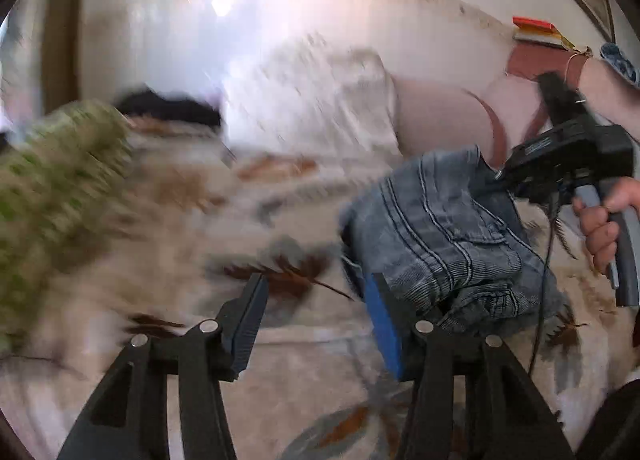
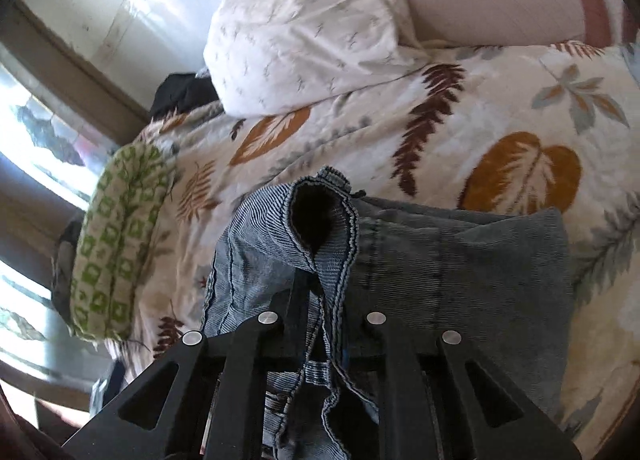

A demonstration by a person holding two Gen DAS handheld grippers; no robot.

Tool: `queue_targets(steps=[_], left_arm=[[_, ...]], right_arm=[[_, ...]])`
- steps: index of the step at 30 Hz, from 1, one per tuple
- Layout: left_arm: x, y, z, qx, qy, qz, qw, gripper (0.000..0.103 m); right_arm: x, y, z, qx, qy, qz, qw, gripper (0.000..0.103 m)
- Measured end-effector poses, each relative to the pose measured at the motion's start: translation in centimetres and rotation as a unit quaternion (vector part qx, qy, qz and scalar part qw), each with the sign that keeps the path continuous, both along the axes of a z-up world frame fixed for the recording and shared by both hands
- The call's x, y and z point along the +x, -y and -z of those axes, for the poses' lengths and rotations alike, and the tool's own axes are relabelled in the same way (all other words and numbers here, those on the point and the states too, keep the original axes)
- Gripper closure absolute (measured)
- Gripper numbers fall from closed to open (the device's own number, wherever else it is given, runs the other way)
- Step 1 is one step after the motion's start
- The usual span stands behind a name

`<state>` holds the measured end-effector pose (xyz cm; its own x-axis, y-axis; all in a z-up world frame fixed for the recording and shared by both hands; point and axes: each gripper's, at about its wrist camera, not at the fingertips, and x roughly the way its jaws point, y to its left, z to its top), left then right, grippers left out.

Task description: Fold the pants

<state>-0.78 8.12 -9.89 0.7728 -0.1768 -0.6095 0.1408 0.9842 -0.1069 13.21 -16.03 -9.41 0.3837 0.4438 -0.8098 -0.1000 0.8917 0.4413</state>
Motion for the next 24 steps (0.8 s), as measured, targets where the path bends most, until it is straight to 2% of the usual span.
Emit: queue_targets(steps=[1,2,4,8,9,10,11,12,14,17,21,23,24], left_arm=[[0.5,0.3,0.7,-0.007,-0.014,0.009,0.9998,0.054],[1.0,0.8,1.1,-0.012,-0.021,0.019,0.9995,0.062],[1.1,2.5,1.6,-0.014,-0.02,0.061,0.9978,0.064],[0.3,5.4,1.6,0.003,-0.003,0.108,0.9942,0.077],[0.0,5.7,1.6,0.008,0.001,0.111,0.9937,0.077],[-0.2,6.1,1.7,0.01,0.003,0.116,0.9932,0.077],[-0.2,6.3,1.7,0.007,0.002,0.121,0.9926,0.077],[0.0,6.3,1.7,0.005,0.0,0.124,0.9923,0.077],[0.0,6.2,1.6,0.005,0.0,0.125,0.9921,0.078],[0.1,6.1,1.6,0.003,-0.001,0.132,0.9913,0.077],[1.0,5.7,1.8,-0.002,-0.008,0.136,0.9907,0.077],[1.3,5.3,1.8,-0.014,-0.015,0.135,0.9906,0.077],[1.5,5.1,1.7,-0.026,-0.02,0.137,0.9901,0.077]], right_arm=[[-0.1,0.5,-0.2,0.0,0.005,0.005,1.0,0.094],[-0.3,1.4,-0.6,-0.001,0.014,0.015,1.0,0.094],[-0.7,3.2,-1.0,0.011,0.025,0.034,0.999,0.094],[-1.5,6.6,-1.2,0.078,0.023,0.034,0.996,0.091],[-1.7,7.1,-1.1,0.097,0.018,0.032,0.995,0.084],[-1.8,7.4,-1.1,0.111,0.014,0.029,0.993,0.057],[-2.0,7.4,-1.3,0.119,0.015,0.025,0.992,0.043],[-2.1,7.4,-1.4,0.123,0.019,0.029,0.992,0.021],[-1.9,7.2,-1.5,0.124,0.034,0.039,0.991,0.021],[-0.4,7.0,-0.5,0.132,0.031,0.054,0.989,0.021],[2.4,4.9,3.4,0.119,-0.024,0.039,0.992,0.021],[2.7,3.4,4.9,0.118,-0.037,0.014,0.992,0.04],[2.6,2.5,5.1,0.119,-0.029,-0.01,0.992,0.073]])
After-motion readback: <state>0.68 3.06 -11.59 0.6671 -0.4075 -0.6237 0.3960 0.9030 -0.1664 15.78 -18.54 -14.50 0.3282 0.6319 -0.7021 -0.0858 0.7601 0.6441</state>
